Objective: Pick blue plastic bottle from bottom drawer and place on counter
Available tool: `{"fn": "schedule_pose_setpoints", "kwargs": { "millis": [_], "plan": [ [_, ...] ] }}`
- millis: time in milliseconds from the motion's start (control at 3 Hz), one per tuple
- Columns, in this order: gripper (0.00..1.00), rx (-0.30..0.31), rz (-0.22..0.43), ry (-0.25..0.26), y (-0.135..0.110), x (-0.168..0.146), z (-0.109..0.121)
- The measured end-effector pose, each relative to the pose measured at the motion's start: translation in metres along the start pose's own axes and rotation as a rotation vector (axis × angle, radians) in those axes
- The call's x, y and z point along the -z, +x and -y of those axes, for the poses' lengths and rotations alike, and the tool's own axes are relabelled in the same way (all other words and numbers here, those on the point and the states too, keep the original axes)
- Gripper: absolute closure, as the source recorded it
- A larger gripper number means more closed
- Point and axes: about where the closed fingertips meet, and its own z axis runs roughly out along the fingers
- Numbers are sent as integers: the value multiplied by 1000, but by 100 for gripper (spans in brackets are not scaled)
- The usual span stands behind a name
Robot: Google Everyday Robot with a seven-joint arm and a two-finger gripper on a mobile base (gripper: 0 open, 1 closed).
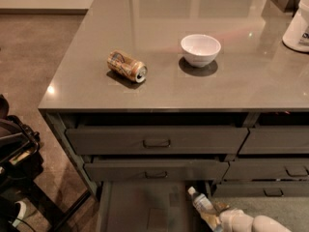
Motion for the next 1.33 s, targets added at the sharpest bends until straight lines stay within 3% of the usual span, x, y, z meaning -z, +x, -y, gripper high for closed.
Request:
{"fn": "schedule_pose_setpoints", "kwargs": {
  "millis": [333, 667, 1000, 1333],
  "plan": [
    [100, -87, -34, 19, 32, 20, -21],
    [100, -49, 37, 32, 8, 61, -35],
    [100, -73, 61, 58, 9, 73, -29],
    [100, -55, 64, 25, -4, 81, -34]
  ]
}}
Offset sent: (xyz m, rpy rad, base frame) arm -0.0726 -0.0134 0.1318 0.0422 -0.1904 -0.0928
